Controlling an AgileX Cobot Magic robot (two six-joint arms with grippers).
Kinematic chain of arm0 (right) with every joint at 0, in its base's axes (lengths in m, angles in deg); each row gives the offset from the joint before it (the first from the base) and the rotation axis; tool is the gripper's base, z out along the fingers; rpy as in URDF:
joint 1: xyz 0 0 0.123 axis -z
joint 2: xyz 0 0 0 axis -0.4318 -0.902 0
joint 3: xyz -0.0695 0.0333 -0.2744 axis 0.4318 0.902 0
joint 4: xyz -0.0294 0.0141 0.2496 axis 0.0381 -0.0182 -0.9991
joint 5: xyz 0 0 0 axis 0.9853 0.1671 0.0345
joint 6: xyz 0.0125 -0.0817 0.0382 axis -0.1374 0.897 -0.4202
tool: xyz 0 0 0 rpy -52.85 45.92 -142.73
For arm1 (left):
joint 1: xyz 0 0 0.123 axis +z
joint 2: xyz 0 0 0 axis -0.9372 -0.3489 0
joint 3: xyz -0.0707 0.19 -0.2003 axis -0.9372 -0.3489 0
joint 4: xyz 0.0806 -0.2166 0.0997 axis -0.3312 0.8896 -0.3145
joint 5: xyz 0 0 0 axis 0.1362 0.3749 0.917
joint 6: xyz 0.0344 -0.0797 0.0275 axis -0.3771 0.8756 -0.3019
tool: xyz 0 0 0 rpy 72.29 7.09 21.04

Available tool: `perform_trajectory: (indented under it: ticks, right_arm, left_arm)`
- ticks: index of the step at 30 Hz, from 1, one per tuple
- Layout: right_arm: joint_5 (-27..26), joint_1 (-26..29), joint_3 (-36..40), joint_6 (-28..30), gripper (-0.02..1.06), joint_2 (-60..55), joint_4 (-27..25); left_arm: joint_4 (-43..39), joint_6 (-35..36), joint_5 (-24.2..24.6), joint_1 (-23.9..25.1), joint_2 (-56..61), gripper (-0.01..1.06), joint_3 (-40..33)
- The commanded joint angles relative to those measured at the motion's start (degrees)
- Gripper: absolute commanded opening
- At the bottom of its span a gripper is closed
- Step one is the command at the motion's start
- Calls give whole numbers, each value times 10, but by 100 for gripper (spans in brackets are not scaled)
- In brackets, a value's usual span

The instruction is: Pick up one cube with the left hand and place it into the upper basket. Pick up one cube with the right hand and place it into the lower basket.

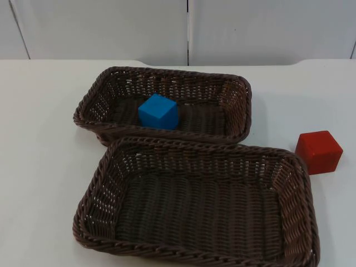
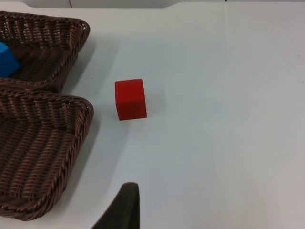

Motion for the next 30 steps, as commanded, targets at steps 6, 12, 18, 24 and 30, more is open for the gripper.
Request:
perform_trajectory:
  ticks: [6, 12, 18, 24, 30]
  right_arm:
    - [-1, 3, -32, -1, 105, -78, 1]
    - [-4, 3, -46, -1, 105, -158, 1]
    - [-8, 3, -64, -1, 105, -255, 1]
    - [-21, 3, -98, 0, 105, -381, 0]
    - [-65, 2, -143, 3, 105, -541, -2]
  left_arm:
    - [-6, 2, 3, 1, 3, 97, -2]
    - [-6, 2, 3, 1, 3, 97, -2]
    - [-6, 2, 3, 1, 3, 97, -2]
    - [-6, 2, 3, 1, 3, 97, -2]
    - [-6, 2, 3, 1, 3, 97, -2]
